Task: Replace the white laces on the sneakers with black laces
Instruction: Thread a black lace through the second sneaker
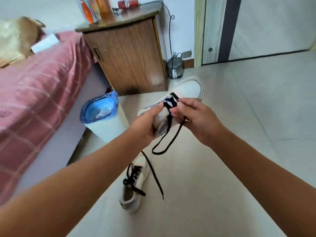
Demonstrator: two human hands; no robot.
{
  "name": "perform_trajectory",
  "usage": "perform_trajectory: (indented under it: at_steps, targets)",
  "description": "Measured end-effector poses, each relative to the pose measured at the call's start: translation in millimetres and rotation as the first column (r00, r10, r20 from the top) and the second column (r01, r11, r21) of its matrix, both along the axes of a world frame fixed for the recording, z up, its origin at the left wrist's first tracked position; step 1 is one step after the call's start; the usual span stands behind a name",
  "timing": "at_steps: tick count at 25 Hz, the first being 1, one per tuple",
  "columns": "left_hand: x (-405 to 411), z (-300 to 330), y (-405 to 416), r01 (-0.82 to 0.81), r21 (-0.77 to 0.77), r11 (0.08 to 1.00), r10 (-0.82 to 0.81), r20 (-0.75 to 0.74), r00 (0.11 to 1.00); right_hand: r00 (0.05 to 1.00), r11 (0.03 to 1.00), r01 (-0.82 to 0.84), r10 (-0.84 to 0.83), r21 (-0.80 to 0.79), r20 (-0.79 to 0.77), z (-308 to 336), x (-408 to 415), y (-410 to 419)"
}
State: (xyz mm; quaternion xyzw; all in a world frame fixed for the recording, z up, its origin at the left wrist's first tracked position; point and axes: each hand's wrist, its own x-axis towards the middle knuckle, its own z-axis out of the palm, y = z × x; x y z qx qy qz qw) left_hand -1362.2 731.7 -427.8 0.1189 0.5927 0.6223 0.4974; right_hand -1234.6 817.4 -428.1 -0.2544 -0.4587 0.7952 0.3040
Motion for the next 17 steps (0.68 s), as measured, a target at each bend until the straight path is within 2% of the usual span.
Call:
perform_trajectory:
  at_steps: [2, 4, 6, 8, 11, 14, 17]
  targets:
    - [-15.1, 53.4, -1.0, -0.025, 0.086, 0.996, 0.03, -0.059, 0.998, 0.997, 0.996, 0.071, -0.071, 0.049, -0.005, 51.1, -7.0, -2.5]
    - [-23.5, 114.2, -2.6, -0.045, 0.221, 0.974, 0.062, -0.067, 0.996, 0.994, 0.99, 0.106, -0.105, 0.096, -0.018, 97.5, -16.5, -11.0]
    - [-18.5, 147.2, -3.6, -0.089, 0.329, 0.94, 0.106, -0.037, 0.994, 0.984, 0.967, 0.179, -0.176, 0.181, -0.034, 135.3, -24.3, -24.9]
    - [-9.8, 169.3, -4.3, -0.125, 0.402, 0.907, 0.128, 0.019, 0.992, 0.959, 0.897, 0.276, -0.28, 0.346, -0.038, 162.5, -28.0, -38.6]
    - [11.3, 194.4, -15.1, -0.183, 0.454, 0.872, 0.205, 0.001, 0.979, 0.922, 0.774, 0.356, -0.382, 0.524, -0.063, 187.8, -25.3, -65.1]
    - [22.6, 206.4, -34.2, -0.252, 0.475, 0.843, 0.27, 0.031, 0.962, 0.887, 0.688, 0.398, -0.457, 0.607, -0.063, 196.8, -26.6, -83.7]
    - [19.9, 203.3, -39.9, -0.279, 0.48, 0.832, 0.25, 0.125, 0.96, 0.853, 0.626, 0.432, -0.516, 0.649, -0.07, 192.4, -30.1, -91.1]
